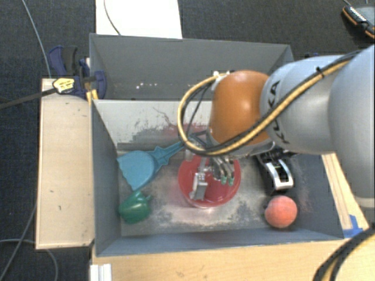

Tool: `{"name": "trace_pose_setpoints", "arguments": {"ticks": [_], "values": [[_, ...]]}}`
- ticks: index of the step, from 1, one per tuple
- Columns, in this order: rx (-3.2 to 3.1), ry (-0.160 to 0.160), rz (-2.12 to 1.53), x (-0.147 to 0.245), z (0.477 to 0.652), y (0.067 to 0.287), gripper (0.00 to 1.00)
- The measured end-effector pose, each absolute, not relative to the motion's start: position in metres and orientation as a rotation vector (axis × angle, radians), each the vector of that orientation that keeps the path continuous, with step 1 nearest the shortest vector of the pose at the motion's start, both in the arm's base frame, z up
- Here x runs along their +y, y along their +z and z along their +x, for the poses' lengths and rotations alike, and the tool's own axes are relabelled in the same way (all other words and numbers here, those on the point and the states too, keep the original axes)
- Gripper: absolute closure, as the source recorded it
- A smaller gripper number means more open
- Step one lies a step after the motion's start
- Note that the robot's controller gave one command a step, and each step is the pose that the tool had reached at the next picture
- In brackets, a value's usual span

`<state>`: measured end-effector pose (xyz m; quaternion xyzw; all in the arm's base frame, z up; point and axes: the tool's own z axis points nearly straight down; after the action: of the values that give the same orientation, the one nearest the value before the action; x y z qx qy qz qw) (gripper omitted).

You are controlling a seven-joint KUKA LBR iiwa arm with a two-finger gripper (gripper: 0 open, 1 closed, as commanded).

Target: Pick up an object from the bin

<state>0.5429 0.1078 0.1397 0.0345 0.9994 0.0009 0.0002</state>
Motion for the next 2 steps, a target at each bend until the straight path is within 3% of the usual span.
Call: {"name": "trace_pose_setpoints", "arguments": {"ticks": [1,2], "values": [[3.131,0.008,0.14,0.125,0.549,0.146,0.0],[3.133,0.004,0.064,0.089,0.59,0.158,0.0]]}}
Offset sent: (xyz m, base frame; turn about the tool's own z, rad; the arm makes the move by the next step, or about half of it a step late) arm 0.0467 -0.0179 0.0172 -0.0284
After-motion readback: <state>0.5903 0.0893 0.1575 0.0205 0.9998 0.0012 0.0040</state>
